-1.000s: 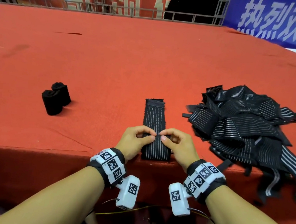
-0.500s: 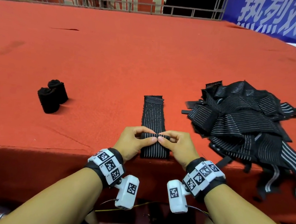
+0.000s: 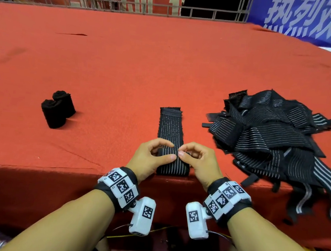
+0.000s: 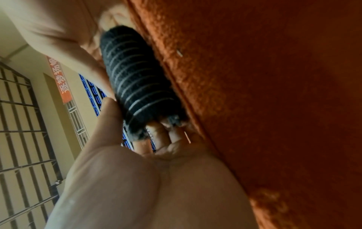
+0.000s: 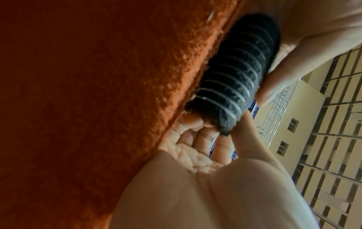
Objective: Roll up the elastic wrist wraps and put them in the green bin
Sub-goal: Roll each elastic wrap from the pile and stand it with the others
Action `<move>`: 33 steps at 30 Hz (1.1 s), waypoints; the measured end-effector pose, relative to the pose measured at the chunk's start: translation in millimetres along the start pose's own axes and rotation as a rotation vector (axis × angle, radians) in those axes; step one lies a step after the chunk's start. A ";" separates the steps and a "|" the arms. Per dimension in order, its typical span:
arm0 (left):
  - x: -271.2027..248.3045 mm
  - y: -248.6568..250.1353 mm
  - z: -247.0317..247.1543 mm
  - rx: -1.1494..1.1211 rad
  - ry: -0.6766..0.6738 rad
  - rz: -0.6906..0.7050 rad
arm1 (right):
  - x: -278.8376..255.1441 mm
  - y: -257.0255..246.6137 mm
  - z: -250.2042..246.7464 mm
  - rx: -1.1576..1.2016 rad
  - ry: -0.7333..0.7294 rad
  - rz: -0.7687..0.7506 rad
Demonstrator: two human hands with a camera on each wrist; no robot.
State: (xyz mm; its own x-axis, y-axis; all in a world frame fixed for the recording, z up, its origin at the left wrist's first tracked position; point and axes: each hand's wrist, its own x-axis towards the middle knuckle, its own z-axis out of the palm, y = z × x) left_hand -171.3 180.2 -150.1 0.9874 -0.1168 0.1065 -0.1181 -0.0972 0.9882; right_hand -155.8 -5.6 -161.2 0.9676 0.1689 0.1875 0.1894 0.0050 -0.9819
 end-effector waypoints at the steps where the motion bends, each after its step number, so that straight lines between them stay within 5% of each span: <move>1: 0.1 -1.6 0.0 0.001 0.001 0.010 | 0.4 0.2 0.7 -0.002 0.011 0.004; 13: 2.5 1.5 4.4 -0.098 0.077 -0.130 | -6.5 -4.3 -4.9 -0.086 -0.094 -0.026; 26: -3.3 2.9 1.1 -0.153 -0.004 -0.101 | -6.6 -0.3 -6.9 -0.079 -0.018 -0.006; 33: -0.4 -5.5 4.2 -0.004 0.034 -0.017 | -5.1 0.5 -5.8 -0.082 -0.034 -0.005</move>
State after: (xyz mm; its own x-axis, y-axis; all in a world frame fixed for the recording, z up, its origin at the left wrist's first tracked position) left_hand -171.5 176.6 -156.0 0.9922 -0.0819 0.0935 -0.1012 -0.0951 0.9903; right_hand -159.7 -12.3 -162.5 0.9607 0.2023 0.1904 0.2090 -0.0750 -0.9750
